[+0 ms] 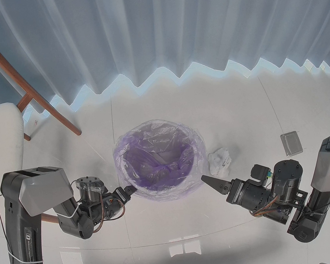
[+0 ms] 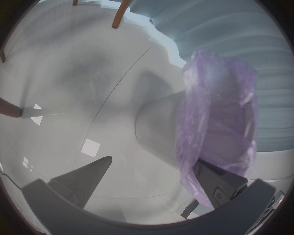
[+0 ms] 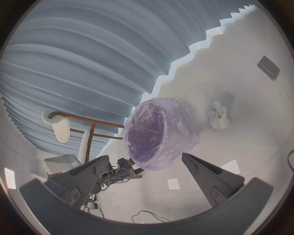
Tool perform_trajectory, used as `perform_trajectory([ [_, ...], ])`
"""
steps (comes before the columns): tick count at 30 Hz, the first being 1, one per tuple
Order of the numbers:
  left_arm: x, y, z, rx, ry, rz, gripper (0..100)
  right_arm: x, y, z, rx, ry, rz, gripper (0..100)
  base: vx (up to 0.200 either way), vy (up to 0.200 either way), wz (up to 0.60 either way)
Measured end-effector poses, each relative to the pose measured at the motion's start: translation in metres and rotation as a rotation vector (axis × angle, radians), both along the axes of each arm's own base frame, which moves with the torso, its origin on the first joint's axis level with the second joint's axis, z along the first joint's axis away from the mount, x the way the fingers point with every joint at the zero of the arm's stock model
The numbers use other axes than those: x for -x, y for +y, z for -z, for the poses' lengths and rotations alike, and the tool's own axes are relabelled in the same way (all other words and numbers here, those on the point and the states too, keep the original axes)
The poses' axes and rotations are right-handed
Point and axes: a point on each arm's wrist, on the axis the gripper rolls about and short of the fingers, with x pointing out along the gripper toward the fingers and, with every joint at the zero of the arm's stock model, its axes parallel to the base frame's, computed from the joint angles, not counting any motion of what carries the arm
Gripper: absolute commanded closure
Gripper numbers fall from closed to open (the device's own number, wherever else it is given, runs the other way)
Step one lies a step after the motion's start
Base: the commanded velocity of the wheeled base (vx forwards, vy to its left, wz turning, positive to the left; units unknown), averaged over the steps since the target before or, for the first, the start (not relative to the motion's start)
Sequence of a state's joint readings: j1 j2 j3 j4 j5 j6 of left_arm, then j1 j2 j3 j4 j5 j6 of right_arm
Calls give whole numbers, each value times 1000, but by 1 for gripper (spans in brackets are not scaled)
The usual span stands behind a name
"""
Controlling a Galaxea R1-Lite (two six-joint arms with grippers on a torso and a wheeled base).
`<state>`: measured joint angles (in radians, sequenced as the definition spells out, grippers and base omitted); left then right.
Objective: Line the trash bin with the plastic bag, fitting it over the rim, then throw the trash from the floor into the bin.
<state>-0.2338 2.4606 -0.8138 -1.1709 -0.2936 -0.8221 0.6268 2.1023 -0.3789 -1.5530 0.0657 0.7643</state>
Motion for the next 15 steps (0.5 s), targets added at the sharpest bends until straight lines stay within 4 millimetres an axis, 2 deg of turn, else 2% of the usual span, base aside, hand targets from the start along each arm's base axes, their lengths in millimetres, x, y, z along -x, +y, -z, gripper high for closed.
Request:
perform_trajectory([
  [15, -58, -5, -8, -81, 118, -76, 0, -3, 1, 10, 13, 26, 5, 0, 0, 0, 0],
])
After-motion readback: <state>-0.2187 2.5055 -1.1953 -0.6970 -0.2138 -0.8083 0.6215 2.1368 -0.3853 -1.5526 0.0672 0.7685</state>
